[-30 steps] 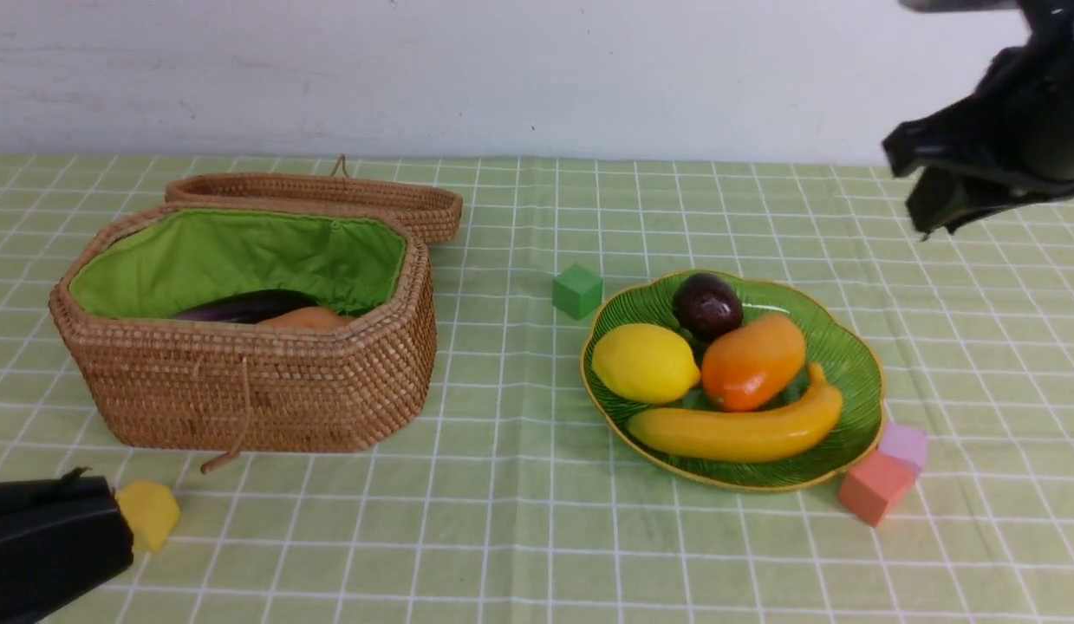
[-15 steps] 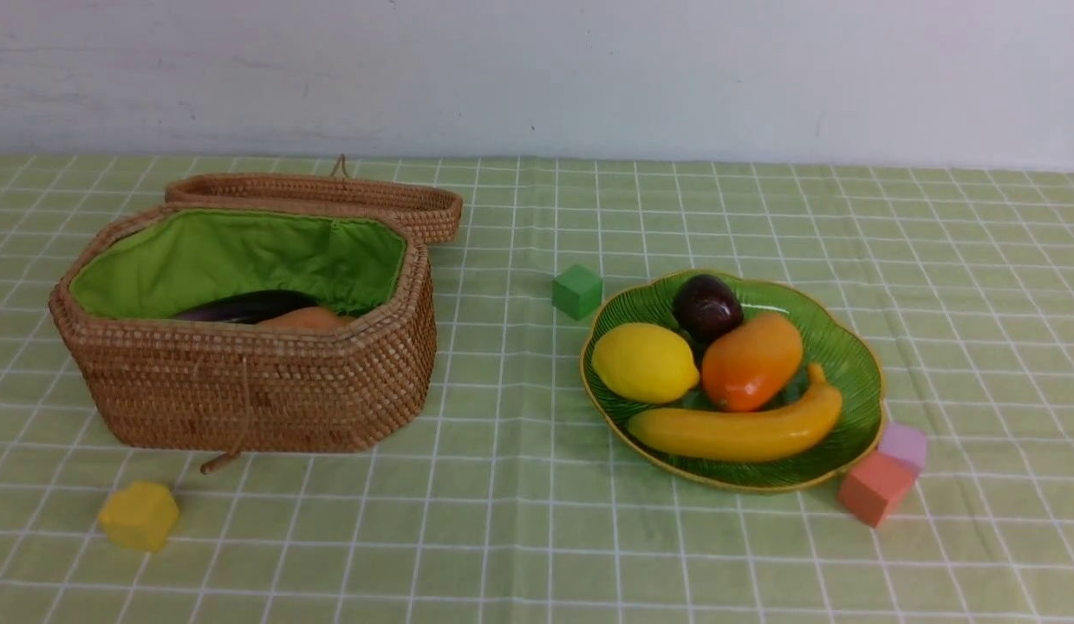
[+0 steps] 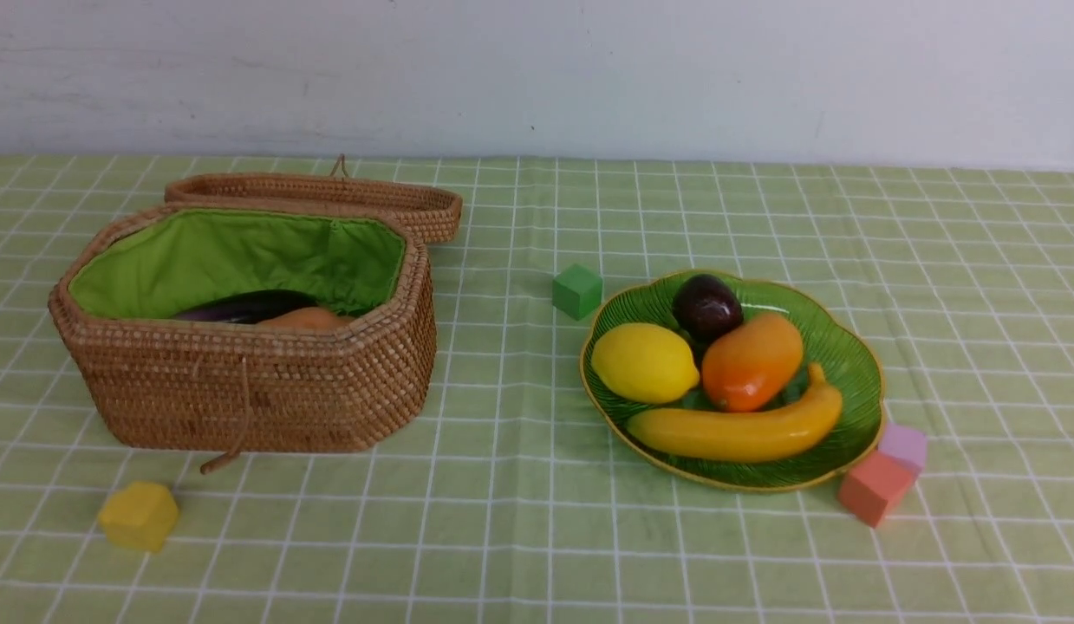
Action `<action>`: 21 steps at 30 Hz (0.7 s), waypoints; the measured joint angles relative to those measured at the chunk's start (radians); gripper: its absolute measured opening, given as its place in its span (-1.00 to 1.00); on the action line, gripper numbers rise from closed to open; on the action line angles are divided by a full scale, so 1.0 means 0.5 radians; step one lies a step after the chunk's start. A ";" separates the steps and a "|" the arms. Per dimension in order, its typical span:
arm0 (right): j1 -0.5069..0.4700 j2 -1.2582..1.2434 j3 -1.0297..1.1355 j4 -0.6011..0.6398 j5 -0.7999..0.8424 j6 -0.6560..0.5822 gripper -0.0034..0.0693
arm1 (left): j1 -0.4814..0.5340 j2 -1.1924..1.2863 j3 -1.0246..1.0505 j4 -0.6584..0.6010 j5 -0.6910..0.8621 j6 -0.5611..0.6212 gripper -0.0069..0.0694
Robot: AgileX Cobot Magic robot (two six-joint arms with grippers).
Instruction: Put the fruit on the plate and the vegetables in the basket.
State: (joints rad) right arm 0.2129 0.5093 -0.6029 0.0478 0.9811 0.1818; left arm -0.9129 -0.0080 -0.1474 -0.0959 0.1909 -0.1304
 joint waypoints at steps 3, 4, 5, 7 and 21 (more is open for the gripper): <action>0.000 0.000 0.002 -0.025 0.000 0.002 -0.87 | 0.000 0.000 0.000 0.000 0.060 0.000 -0.85; 0.000 0.000 0.002 -0.027 0.000 0.002 -0.87 | 0.000 0.000 0.002 0.000 0.065 0.000 -0.85; 0.000 0.000 0.002 -0.027 0.000 0.002 -0.87 | 0.000 0.000 0.005 0.000 0.075 0.000 -0.85; 0.000 0.000 0.002 -0.027 0.000 0.002 -0.86 | 0.000 0.000 0.005 0.000 0.090 0.000 -0.85; -0.087 -0.354 0.219 -0.169 -0.378 -0.012 -0.91 | 0.000 0.000 0.005 0.000 0.097 0.000 -0.85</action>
State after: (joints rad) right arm 0.1693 0.3324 -0.4932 -0.0368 0.7922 0.1759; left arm -0.9129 -0.0080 -0.1451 -0.0959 0.2392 -0.1304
